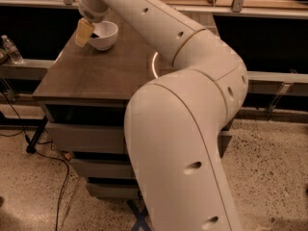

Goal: Pick rxbar chocolate from white bowl and place on counter

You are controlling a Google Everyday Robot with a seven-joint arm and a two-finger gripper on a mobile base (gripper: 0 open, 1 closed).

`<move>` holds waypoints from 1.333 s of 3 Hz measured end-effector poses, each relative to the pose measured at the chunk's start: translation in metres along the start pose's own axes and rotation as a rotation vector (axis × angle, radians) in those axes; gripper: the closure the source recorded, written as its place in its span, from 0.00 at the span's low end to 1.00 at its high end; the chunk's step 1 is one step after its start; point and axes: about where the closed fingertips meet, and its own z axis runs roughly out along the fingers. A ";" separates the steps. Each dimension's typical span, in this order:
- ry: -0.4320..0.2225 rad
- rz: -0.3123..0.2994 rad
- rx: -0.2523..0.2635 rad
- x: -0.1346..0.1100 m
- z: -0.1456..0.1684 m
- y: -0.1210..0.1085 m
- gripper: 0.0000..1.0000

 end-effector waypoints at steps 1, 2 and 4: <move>-0.001 0.010 0.013 0.004 -0.007 -0.006 0.37; -0.006 0.015 -0.001 0.005 -0.006 0.000 0.60; -0.035 0.015 -0.027 -0.003 -0.008 0.013 1.00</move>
Offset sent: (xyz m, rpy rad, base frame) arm -0.0106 -0.0077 0.0046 0.0294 0.0119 -0.0018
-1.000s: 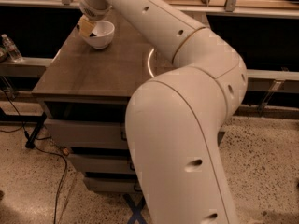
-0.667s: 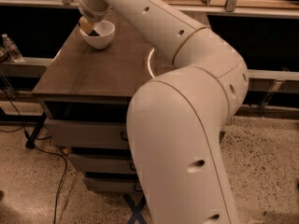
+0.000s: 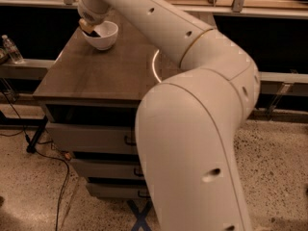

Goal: Pick rxbar chocolate from white bowl and place on counter

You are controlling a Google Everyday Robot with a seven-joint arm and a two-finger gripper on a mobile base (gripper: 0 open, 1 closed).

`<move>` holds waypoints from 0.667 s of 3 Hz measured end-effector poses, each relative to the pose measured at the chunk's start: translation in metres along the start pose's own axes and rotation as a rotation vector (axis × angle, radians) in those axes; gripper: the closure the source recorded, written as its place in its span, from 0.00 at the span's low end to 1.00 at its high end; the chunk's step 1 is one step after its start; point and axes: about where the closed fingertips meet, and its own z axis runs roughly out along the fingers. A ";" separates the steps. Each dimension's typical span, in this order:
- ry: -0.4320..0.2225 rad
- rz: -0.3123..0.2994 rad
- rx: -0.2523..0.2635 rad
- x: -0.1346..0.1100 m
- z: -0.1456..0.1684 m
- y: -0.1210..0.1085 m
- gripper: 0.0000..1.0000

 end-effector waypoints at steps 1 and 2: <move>-0.050 -0.004 0.079 -0.005 -0.039 -0.022 1.00; -0.070 0.006 0.185 0.010 -0.102 -0.045 1.00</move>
Offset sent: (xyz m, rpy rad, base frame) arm -0.0306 -0.0982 0.1210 0.0526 -0.2512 -0.1100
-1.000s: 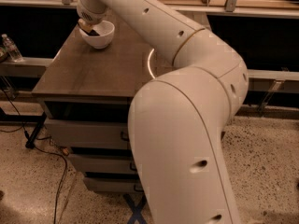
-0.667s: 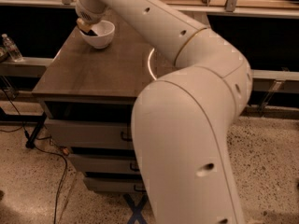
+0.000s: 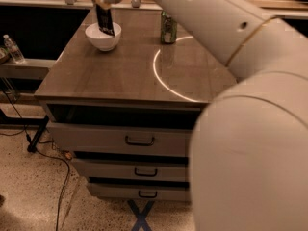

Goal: Pick rxbar chocolate from white bowl and place on counter

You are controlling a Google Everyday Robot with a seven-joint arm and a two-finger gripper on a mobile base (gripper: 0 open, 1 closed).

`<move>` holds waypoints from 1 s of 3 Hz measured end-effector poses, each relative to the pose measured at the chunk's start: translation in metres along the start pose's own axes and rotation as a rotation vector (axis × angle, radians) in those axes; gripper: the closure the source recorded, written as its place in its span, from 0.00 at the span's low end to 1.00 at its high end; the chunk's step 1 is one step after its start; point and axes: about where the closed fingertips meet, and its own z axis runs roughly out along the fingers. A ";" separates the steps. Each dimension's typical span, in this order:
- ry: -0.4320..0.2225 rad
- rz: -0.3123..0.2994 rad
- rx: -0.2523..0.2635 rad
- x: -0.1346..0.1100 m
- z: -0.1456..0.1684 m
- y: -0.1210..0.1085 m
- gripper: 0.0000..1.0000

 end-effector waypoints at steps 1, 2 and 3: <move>0.021 0.029 0.044 0.026 -0.034 -0.011 1.00; 0.041 0.070 0.058 0.056 -0.069 -0.008 1.00; 0.075 0.121 -0.014 0.089 -0.078 0.024 1.00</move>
Offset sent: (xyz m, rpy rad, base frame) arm -0.0789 -0.1234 0.0049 0.0269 0.0278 -0.1524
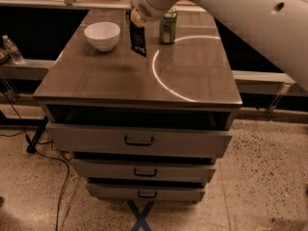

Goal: Pick rxbar chocolate from white bowl and place on counter

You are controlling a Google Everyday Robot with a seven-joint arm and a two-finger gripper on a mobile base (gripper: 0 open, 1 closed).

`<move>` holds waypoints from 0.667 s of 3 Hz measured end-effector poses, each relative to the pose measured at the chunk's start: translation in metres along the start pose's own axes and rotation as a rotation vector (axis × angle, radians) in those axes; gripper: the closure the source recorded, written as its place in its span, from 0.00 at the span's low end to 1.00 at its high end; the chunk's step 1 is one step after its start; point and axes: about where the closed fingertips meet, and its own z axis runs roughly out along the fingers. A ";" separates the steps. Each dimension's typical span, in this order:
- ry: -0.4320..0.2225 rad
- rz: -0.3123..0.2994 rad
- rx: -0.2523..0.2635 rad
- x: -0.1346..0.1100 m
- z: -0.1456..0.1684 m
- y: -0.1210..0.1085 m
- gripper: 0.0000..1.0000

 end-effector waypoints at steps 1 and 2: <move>0.016 0.038 -0.103 0.014 0.017 0.036 0.97; 0.038 0.068 -0.192 0.016 0.050 0.066 0.66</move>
Offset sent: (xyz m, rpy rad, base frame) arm -0.0206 0.0559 -0.0919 0.0769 0.2543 0.0820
